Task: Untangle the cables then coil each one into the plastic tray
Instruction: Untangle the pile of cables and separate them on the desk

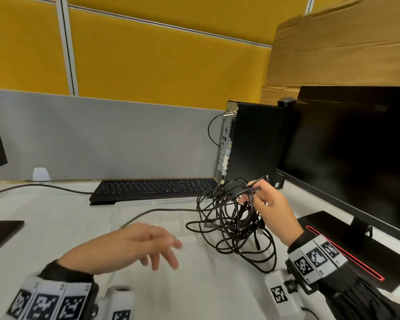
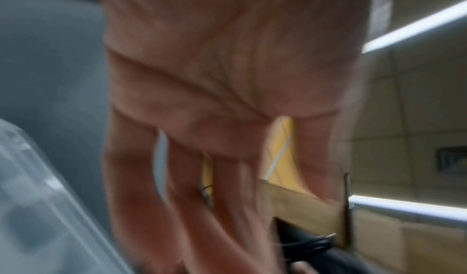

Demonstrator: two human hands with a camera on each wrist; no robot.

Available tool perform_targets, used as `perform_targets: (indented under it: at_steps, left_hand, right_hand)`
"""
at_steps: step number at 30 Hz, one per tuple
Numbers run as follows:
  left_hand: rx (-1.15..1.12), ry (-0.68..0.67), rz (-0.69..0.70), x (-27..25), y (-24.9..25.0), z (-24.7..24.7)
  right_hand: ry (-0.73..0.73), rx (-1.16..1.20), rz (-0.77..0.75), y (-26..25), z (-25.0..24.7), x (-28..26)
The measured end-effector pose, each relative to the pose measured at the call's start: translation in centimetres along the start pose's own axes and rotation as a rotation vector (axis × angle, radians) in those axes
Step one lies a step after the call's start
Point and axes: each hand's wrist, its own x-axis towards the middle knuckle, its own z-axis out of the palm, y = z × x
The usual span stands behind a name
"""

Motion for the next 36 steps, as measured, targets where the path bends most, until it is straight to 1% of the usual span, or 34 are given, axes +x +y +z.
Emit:
perform_targets:
  at_steps: [1, 2, 4, 5, 6, 7, 8, 9, 10, 11, 13, 15, 17, 18, 19, 20, 21, 23, 24, 26, 28, 30, 33, 36]
  left_hand:
    - [-0.053, -0.141, 0.103, -0.2, 0.3, 0.3]
    - [-0.14, -0.222, 0.217, -0.3, 0.5, 0.3]
    - [-0.379, -0.285, 0.385, -0.4, 0.9, 0.3]
    - [-0.504, -0.252, 0.42, -0.3, 1.1, 0.4]
    - [-0.589, -0.131, 0.422, 0.0, 1.3, 0.4]
    - [-0.592, 0.062, 0.374, 0.5, 1.2, 0.5]
    - [-0.523, 0.28, 0.283, 1.1, 0.9, 0.7]
    - [-0.414, 0.466, 0.158, 1.7, 0.6, 1.0]
    - [-0.319, 0.57, 0.042, 2.2, 0.5, 1.3]
    - [-0.271, 0.605, -0.046, 2.6, 0.5, 1.8]
    - [-0.308, 0.561, -0.14, 3.3, 0.5, 2.8]
    - [-0.46, 0.562, -0.179, 3.7, 0.3, 3.4]
    - [-0.673, 0.554, -0.199, 4.0, -0.3, 3.6]
    - [-0.772, 0.521, -0.204, 4.1, -0.7, 3.7]
    - [-0.839, 0.494, -0.196, 4.2, -0.9, 3.7]
    - [-0.873, 0.489, -0.181, 4.1, -1.1, 3.6]
    - [-0.881, 0.516, -0.149, 4.2, -1.1, 3.6]
    - [-0.863, 0.611, -0.06, 4.3, -1.1, 3.5]
    - [-0.848, 0.66, -0.008, 4.4, -1.0, 3.4]
    - [-0.823, 0.744, 0.112, 4.3, -0.8, 3.1]
    - [-0.773, 0.804, 0.225, 4.1, -0.8, 2.8]
    - [-0.73, 0.852, 0.31, 4.0, -0.8, 2.6]
    - [-0.676, 0.912, 0.387, 3.6, -0.8, 2.2]
    - [-0.648, 0.949, 0.431, 3.1, -0.4, 2.0]
  right_hand:
    - [-0.007, -0.015, -0.01, 0.1, -0.2, 0.1]
    - [-0.028, -0.02, -0.023, 0.0, -0.5, 0.1]
    - [-0.1, -0.028, -0.047, -0.2, -0.9, -0.1]
    - [-0.14, -0.026, -0.057, -0.2, -1.1, -0.3]
    - [-0.181, -0.019, -0.065, -0.5, -1.3, -0.5]
    - [-0.218, 0.004, -0.084, -0.7, -1.4, -0.8]
    - [-0.254, 0.033, -0.109, -1.0, -1.5, -1.0]
    - [-0.282, 0.067, -0.14, -1.3, -1.4, -1.3]
    - [-0.307, 0.094, -0.169, -1.9, -1.3, -1.5]
    - [-0.326, 0.126, -0.192, -2.4, -1.0, -1.7]
    - [-0.356, 0.172, -0.211, -3.0, -0.1, -1.7]
    - [-0.382, 0.214, -0.228, -3.7, 0.8, -1.6]
    - [-0.41, 0.285, -0.254, -4.4, 1.2, -1.8]
    - [-0.433, 0.331, -0.246, -4.5, 1.3, -1.7]
    - [-0.428, 0.379, -0.191, -5.0, 1.4, -1.5]
    - [-0.44, 0.426, -0.142, -5.3, 1.4, -1.2]
    - [-0.47, 0.435, -0.088, -5.9, 1.5, -0.7]
    - [-0.636, 0.432, -0.073, -6.8, 1.9, 0.1]
    - [-0.673, 0.427, -0.09, -6.9, 2.0, 0.5]
    - [-0.618, 0.411, -0.017, -7.1, 1.3, -0.1]
    - [-0.525, 0.412, -0.02, -6.2, 0.7, -1.0]
    - [-0.478, 0.444, -0.016, -5.7, 0.1, -1.8]
    - [-0.473, 0.509, 0.072, -4.9, -0.3, -1.4]
    - [-0.481, 0.565, 0.229, -5.3, -0.7, -1.5]
